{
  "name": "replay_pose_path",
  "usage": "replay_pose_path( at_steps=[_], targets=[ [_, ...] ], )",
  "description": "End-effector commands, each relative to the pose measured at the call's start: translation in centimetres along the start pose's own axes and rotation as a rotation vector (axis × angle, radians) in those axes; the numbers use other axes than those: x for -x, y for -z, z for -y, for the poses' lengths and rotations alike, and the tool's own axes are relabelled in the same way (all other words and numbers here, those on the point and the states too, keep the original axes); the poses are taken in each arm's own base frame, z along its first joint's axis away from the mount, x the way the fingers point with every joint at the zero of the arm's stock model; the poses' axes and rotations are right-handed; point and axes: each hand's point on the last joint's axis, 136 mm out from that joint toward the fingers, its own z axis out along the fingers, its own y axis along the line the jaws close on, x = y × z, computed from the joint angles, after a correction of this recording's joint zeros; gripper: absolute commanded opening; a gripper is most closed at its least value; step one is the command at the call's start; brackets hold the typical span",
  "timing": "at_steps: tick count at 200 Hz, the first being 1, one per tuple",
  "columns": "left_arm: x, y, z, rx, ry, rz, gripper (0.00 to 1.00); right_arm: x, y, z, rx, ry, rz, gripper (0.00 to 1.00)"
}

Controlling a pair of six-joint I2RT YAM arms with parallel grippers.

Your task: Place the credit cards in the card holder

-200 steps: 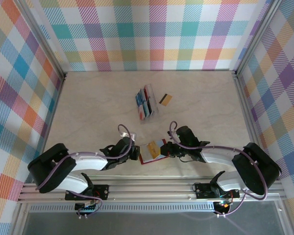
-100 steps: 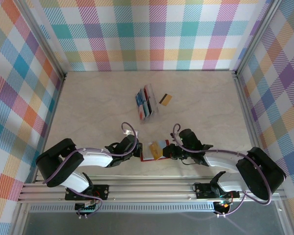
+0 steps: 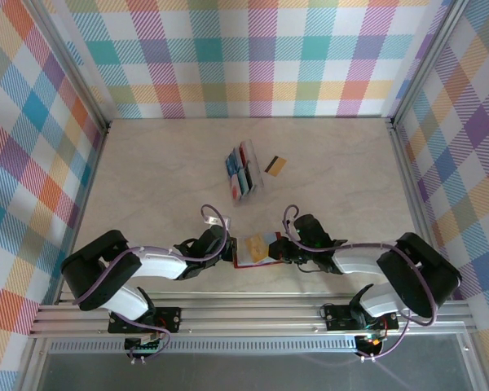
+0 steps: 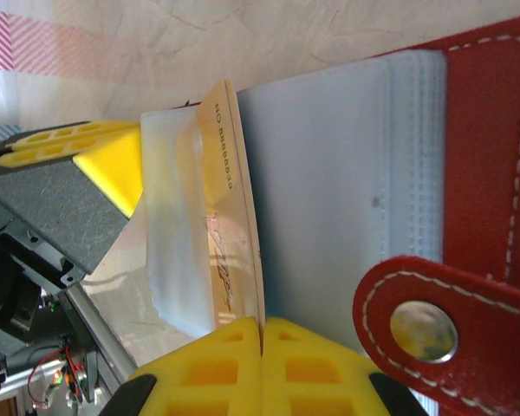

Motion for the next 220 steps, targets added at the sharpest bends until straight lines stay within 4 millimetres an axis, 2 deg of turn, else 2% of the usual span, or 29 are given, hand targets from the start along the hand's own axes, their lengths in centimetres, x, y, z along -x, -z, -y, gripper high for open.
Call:
replay_pose_path(
  at_steps=[1,73,95,133,146,171,199,220],
  targets=[
    [-5.5,-0.4,-2.8,0.08,-0.057,-0.177,0.14,0.5,-0.4,1.2,-0.051,-0.031,0.047,0.0],
    [-6.3,-1.3,-2.3,0.074,-0.052,-0.194,0.13,-1.2,-2.3,-0.8,-0.007,0.026,0.004,0.0],
    [-6.5,-1.4,-2.2,0.071,-0.051,-0.197,0.13,-1.9,-3.3,-2.0,0.024,0.065,-0.03,0.0],
    [-6.8,-1.7,-1.8,0.066,-0.059,-0.204,0.13,-2.3,-4.1,-2.6,-0.004,0.15,-0.079,0.0],
    [-6.7,-1.7,-1.9,0.071,-0.056,-0.201,0.13,-2.4,-4.1,-2.5,-0.031,0.172,-0.1,0.07],
    [-6.5,-1.5,-2.4,0.093,-0.051,-0.185,0.13,-2.2,-2.9,-1.8,-0.094,0.183,-0.076,0.32],
    [-6.2,-1.3,-2.5,0.106,-0.054,-0.174,0.14,-1.5,-0.3,-1.1,-0.187,0.197,-0.018,0.49],
    [-6.0,-1.2,-2.6,0.113,-0.053,-0.169,0.14,-0.8,1.9,-0.7,-0.248,0.206,0.041,0.55]
  ],
)
